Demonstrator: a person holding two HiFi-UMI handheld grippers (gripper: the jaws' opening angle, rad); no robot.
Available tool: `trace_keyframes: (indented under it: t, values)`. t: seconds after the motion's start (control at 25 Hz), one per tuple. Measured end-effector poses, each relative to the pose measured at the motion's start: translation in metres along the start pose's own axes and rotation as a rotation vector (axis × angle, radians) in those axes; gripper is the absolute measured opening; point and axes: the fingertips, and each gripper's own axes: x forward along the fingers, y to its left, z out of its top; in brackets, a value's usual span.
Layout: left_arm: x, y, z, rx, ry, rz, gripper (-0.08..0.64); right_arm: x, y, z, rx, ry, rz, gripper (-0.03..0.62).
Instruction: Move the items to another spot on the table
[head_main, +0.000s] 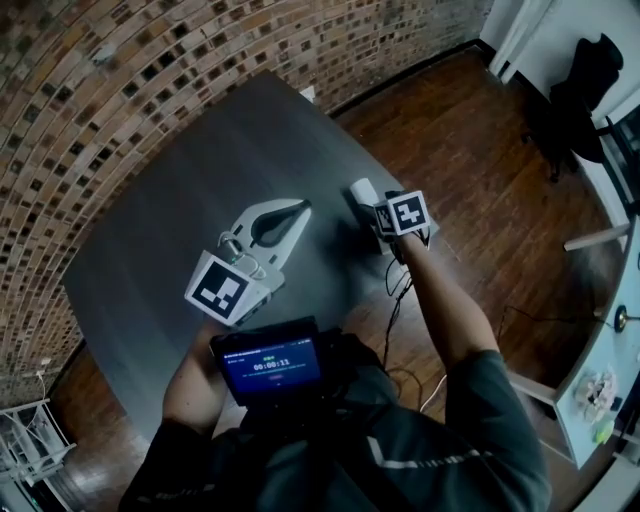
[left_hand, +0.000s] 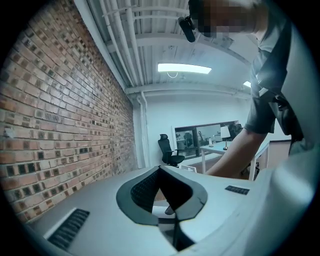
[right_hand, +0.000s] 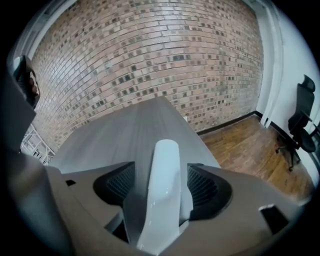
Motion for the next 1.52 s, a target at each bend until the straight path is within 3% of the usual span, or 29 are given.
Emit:
trace_keyframes:
  t: [0.16, 0.28, 0.36, 0.6, 1.0, 1.16, 1.52]
  values:
    - [-0.017, -0.008, 0.015, 0.017, -0.018, 0.000, 0.003, -0.028, 0.010, 0.009, 0.020, -0.066, 0.002, 0.339]
    - [-0.031, -0.021, 0.028, 0.028, -0.039, -0.011, 0.003, -0.057, 0.022, 0.013, 0.050, -0.130, 0.013, 0.261]
    - [-0.042, -0.028, 0.037, 0.024, -0.040, -0.011, 0.003, -0.078, 0.031, 0.015, 0.061, -0.174, 0.013, 0.250]
    - [-0.075, -0.063, 0.063, 0.066, -0.117, -0.085, 0.003, -0.142, 0.070, 0.017, 0.027, -0.291, 0.023, 0.045]
    - [-0.107, -0.098, 0.085, 0.066, -0.162, -0.103, 0.003, -0.251, 0.116, 0.016, -0.028, -0.529, -0.046, 0.005]
    - [-0.117, -0.108, 0.094, 0.084, -0.212, -0.096, 0.003, -0.278, 0.132, 0.009, -0.071, -0.566, -0.073, 0.005]
    - [-0.109, -0.140, 0.115, 0.123, -0.203, -0.115, 0.003, -0.330, 0.143, 0.012, -0.115, -0.670, -0.060, 0.003]
